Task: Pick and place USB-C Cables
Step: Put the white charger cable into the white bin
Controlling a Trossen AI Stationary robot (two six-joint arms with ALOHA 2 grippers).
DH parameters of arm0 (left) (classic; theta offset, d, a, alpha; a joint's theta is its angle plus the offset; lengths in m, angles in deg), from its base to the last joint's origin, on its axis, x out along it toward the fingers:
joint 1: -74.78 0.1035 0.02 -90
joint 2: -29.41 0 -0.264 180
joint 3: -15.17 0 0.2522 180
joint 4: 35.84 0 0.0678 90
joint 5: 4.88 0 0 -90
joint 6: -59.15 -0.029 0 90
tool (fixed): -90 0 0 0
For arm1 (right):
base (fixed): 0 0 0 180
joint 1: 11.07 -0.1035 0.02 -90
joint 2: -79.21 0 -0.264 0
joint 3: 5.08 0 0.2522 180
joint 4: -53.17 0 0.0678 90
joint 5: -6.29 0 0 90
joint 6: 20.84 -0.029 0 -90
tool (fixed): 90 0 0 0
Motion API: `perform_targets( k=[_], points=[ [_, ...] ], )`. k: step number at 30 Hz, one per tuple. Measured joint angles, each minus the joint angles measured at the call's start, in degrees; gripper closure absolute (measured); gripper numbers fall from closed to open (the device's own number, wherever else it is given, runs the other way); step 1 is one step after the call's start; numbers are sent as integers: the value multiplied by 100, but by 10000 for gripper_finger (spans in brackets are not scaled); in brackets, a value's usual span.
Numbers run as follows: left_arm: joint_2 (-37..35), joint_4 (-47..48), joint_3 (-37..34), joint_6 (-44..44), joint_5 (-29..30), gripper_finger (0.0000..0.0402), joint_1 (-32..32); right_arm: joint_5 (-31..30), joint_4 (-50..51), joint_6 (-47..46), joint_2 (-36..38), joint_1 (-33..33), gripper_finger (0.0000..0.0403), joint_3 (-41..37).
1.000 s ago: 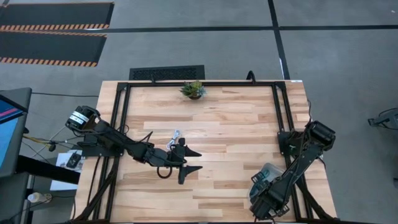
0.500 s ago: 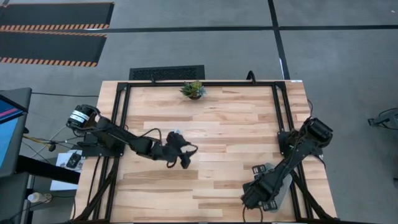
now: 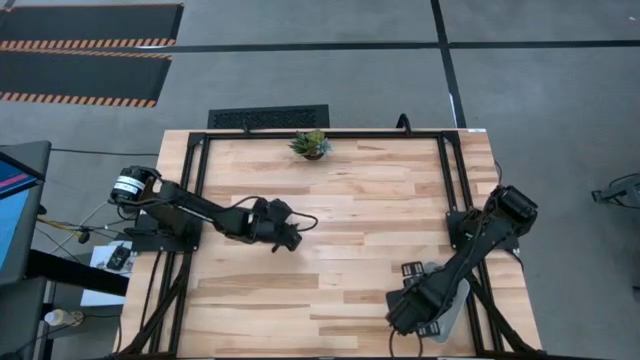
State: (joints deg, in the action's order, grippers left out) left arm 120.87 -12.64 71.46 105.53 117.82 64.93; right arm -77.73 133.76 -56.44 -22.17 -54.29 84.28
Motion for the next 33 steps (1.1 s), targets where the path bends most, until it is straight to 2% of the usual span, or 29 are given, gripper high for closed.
perform_targets(
  k=[6,11,18,27,30,33],
  points=[
    [0,815,0,119,385,156,-26,-75,0,0,0,0,173,0],
    [18,774,0,174,855,156,-143,-173,-40,-11,0,0,173,0],
    [85,521,-309,644,821,156,-211,-306,-136,-148,0,-21,173,0],
    [155,-331,-880,992,460,157,-396,-338,-140,-148,0,-4,173,0],
    [239,-402,-916,1004,418,172,-393,-355,-143,-149,0,26,173,0],
    [401,-485,-904,988,429,208,-398,-361,-149,-149,0,33,173,0]
  ],
)
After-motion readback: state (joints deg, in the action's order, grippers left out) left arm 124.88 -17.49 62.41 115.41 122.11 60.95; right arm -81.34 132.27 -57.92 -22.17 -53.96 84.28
